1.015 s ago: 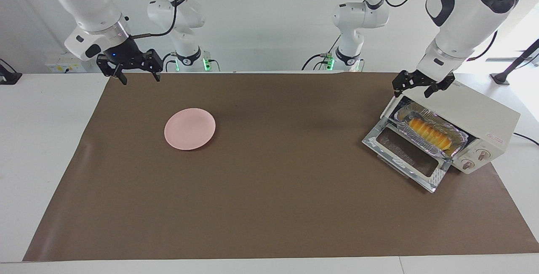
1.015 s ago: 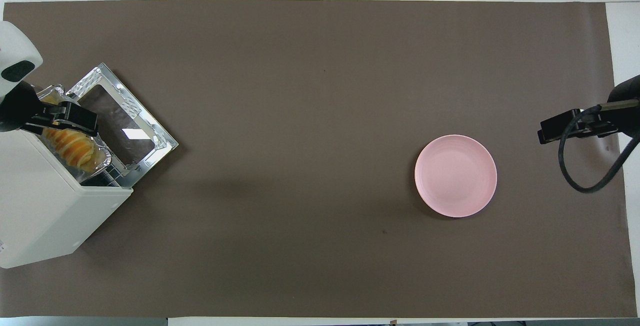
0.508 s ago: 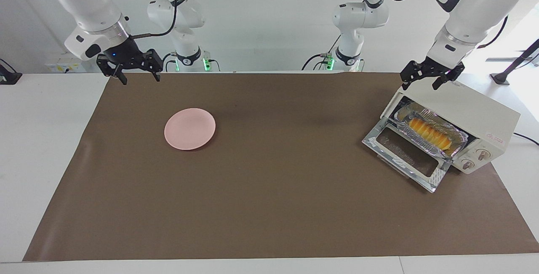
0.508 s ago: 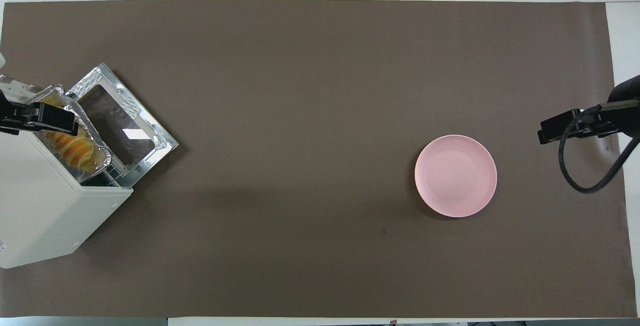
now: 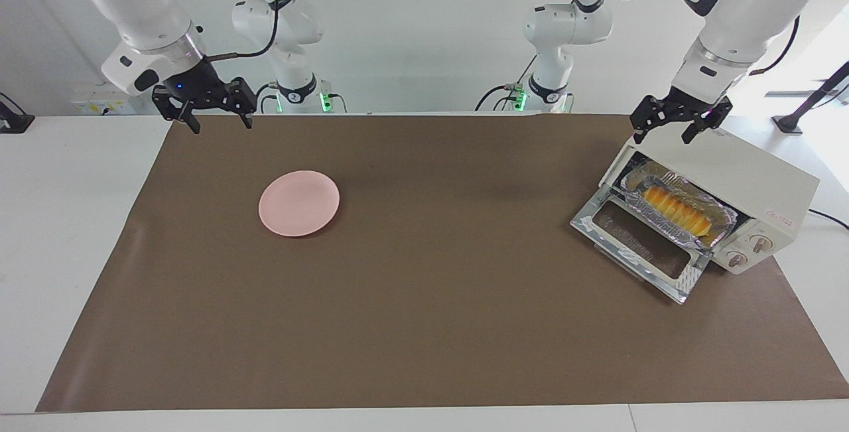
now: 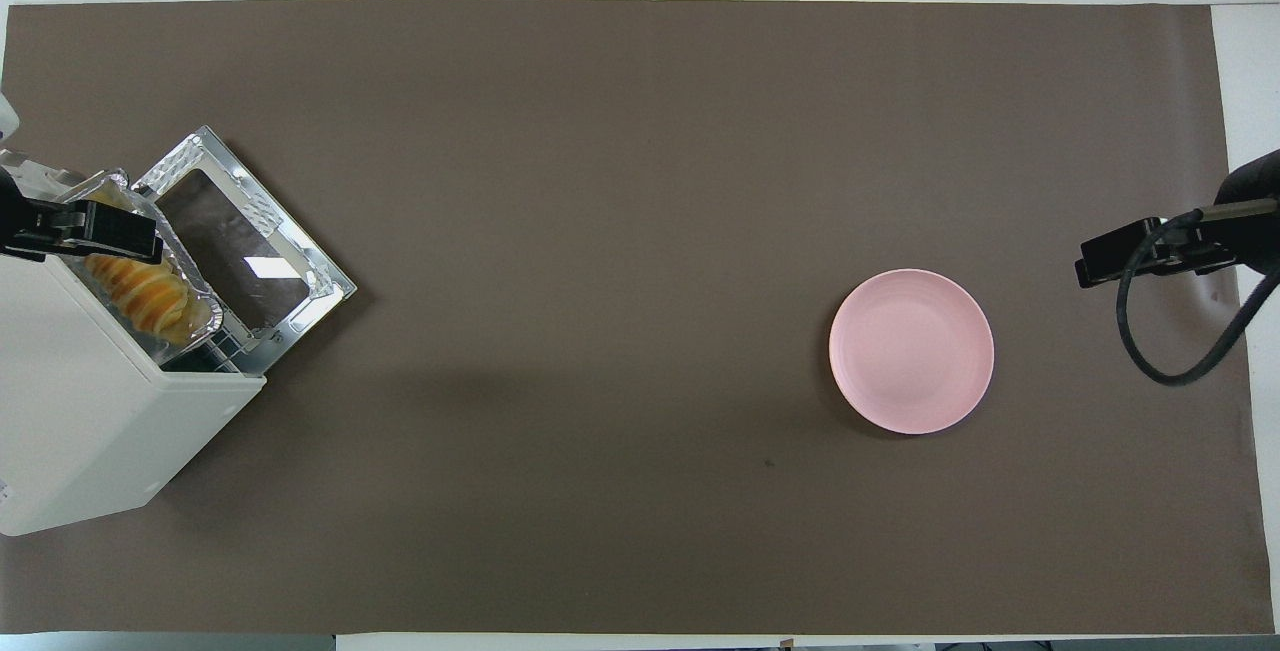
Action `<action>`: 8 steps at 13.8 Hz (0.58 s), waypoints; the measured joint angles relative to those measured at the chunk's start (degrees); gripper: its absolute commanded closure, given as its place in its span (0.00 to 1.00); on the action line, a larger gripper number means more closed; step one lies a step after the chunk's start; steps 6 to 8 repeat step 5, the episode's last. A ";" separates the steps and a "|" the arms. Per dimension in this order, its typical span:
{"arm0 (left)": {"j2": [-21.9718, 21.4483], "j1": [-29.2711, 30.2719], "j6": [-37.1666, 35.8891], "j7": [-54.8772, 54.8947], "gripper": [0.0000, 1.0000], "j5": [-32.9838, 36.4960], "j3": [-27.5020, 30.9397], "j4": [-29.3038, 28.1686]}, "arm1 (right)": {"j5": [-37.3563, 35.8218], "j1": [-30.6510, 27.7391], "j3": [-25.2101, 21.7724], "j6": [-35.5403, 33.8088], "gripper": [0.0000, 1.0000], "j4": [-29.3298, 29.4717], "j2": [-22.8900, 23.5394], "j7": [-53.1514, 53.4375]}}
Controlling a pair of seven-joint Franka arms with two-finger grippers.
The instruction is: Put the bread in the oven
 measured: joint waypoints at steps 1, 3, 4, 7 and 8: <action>0.00 0.00 0.30 0.01 0.00 0.00 -0.04 0.05 | 0.00 0.00 0.00 0.00 0.00 0.00 0.00 0.00; 0.00 0.00 1.15 0.01 0.00 0.00 -0.11 0.05 | 0.00 0.00 0.00 0.00 0.00 0.00 0.00 0.00; 0.00 0.00 1.85 0.01 0.00 0.00 -0.10 0.04 | 0.00 0.00 0.00 0.00 0.00 0.00 0.00 0.00; -0.01 0.01 2.79 0.01 0.00 0.00 -0.07 0.01 | 0.00 0.00 0.00 0.00 0.00 0.00 0.00 0.00; -0.01 0.01 2.79 0.01 0.00 0.00 -0.07 0.01 | 0.00 0.00 0.00 0.00 0.00 0.00 0.00 0.00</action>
